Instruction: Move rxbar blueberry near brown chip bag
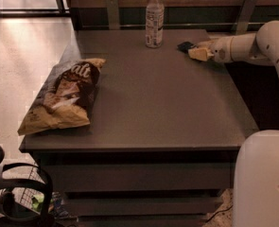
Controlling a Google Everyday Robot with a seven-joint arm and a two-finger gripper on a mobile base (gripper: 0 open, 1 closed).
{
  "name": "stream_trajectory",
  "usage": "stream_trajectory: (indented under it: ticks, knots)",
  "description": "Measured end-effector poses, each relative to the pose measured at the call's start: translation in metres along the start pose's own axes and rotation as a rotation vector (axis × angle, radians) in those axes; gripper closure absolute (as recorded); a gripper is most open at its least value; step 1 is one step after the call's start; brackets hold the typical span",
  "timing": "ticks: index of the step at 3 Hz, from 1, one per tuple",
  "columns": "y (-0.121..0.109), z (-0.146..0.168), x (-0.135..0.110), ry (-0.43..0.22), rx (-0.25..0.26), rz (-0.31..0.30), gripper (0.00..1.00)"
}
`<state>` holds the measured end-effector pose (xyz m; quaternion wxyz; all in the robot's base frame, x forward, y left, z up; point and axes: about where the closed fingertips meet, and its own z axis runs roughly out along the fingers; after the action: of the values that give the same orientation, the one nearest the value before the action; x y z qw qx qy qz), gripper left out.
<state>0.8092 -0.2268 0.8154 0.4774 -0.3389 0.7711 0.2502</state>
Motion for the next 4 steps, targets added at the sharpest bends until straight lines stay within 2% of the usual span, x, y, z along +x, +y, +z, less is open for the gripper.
stream_trajectory:
  ticks: [4]
  knots:
    - [0.0002,-0.0001,-0.0006,0.000,0.000,-0.001,1.00]
